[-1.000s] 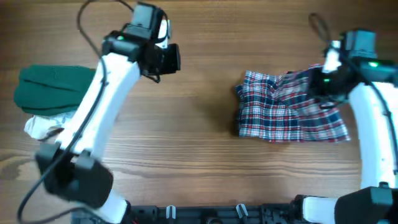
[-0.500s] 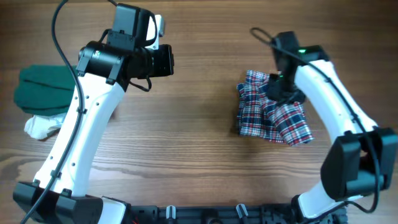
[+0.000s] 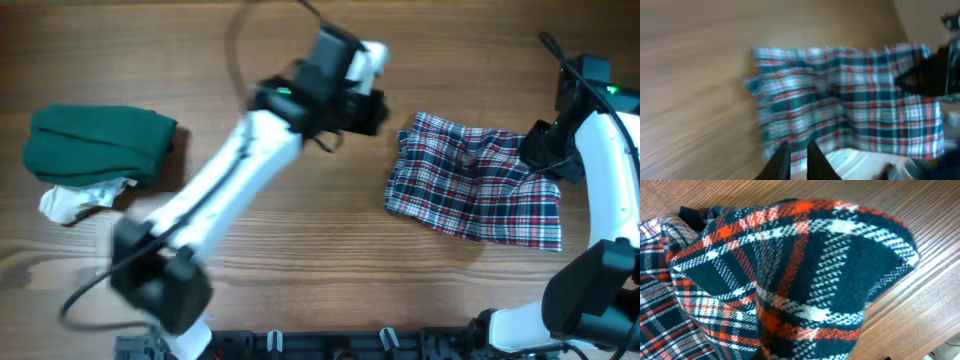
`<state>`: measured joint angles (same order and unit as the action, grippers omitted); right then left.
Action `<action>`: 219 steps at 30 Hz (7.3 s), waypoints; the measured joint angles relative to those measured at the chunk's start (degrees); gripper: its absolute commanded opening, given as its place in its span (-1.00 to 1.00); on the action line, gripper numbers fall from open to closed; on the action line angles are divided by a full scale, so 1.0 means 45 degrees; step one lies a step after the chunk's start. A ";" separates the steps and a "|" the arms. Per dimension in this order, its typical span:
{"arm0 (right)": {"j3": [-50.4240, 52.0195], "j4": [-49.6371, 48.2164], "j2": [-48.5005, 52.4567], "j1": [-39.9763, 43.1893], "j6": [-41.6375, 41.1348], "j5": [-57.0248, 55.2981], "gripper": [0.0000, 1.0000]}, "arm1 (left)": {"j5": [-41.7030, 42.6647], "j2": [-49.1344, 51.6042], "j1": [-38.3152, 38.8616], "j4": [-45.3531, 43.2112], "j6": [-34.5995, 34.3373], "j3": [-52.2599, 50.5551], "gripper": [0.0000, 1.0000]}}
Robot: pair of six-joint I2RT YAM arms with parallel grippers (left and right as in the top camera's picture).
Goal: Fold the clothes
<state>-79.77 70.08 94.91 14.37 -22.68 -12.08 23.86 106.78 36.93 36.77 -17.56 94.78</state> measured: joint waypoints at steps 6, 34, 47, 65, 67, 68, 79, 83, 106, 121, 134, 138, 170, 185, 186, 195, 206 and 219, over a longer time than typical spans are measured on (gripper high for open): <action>0.0000 -0.0058 0.0000 0.0019 0.0000 -0.0015 -0.91 | 0.2278 0.2773 0.1656 -0.3492 -0.0656 -0.0029 -0.77; 0.0000 0.0330 0.0000 -0.0015 0.0209 0.0107 -0.91 | 0.5833 0.7412 0.0869 -0.5435 -0.5906 0.0661 -0.84; 0.0000 0.0092 0.0000 -0.0068 0.0811 0.0597 -0.91 | 0.6013 0.6965 0.0141 -0.4153 -0.4056 0.0714 -0.42; -0.0097 -0.2011 0.1137 -0.5489 -0.2837 0.1647 -0.09 | 0.3837 -0.1933 -0.5765 0.2069 -0.0709 0.0520 -0.32; -0.0102 -0.3016 0.1826 -0.5965 -0.3580 0.2414 0.05 | 0.3133 -0.2759 -0.5756 0.2623 -0.0340 0.0520 -0.33; -0.0107 -0.3575 0.2093 -0.6178 -0.3827 0.2875 0.12 | 0.2871 -0.3065 -0.5731 0.2895 -0.0151 0.0520 -0.34; -0.0457 -0.3089 0.0340 -0.4911 -0.2472 0.5217 0.41 | 0.1783 -0.3288 -0.4818 0.4036 0.1588 0.0520 -0.39; -0.0325 -0.1588 0.0306 -0.3322 -0.0651 0.5362 -0.43 | 0.1467 -0.2404 -0.2667 0.3983 0.2429 0.0520 -0.88; 0.2885 -0.4143 -0.0233 -0.1331 0.2191 0.8558 0.45 | 0.0918 0.2846 -0.0665 0.2263 0.2390 0.0850 0.18; 0.3643 -0.4988 0.0782 -0.1690 0.1326 0.6863 -0.82 | 0.3560 0.3415 -0.2414 0.1579 0.0141 -0.0058 0.99; 0.3657 -0.5610 0.2419 -0.1647 0.0228 0.6921 -0.89 | 0.5523 0.5425 -0.2069 0.0607 0.0049 -0.0063 1.00; 0.3657 -0.5600 0.2424 -0.1647 0.0228 0.6921 -0.90 | 0.6591 0.5799 -0.1214 -0.0253 -0.0141 0.0000 0.99; 0.2739 -0.5285 -0.4337 0.0102 0.2195 1.0297 -0.87 | 0.4337 -0.2720 -0.7708 0.1515 -0.0889 -0.0355 -0.92; 0.2739 -0.4609 -0.4328 0.0102 0.2098 1.0297 -0.89 | 0.3225 -0.1452 -1.8122 0.3929 0.0423 -0.0340 -0.92; 0.2739 -0.4551 -0.4328 0.0102 0.2103 1.0297 -0.89 | 0.3269 -0.0996 -1.8112 0.3837 0.0583 -0.0379 -0.92; 0.2739 -0.4192 -0.4328 0.0102 0.2127 1.0195 -0.89 | 0.3045 0.0680 -1.8360 0.2594 0.0131 -0.2701 -0.88; 0.2739 -0.4158 -0.4328 0.0102 0.2453 1.0103 -0.89 | 0.2331 0.0398 -1.8554 0.5066 0.0000 -0.3555 0.99; 0.2739 -0.4192 -0.4328 0.0102 0.2453 1.0098 -0.88 | 0.0680 -0.7621 -1.8447 0.3458 0.0709 -0.3356 -0.92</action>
<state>-67.44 51.22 75.44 14.83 -11.64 33.36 26.92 72.49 -46.09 52.34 -14.37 79.68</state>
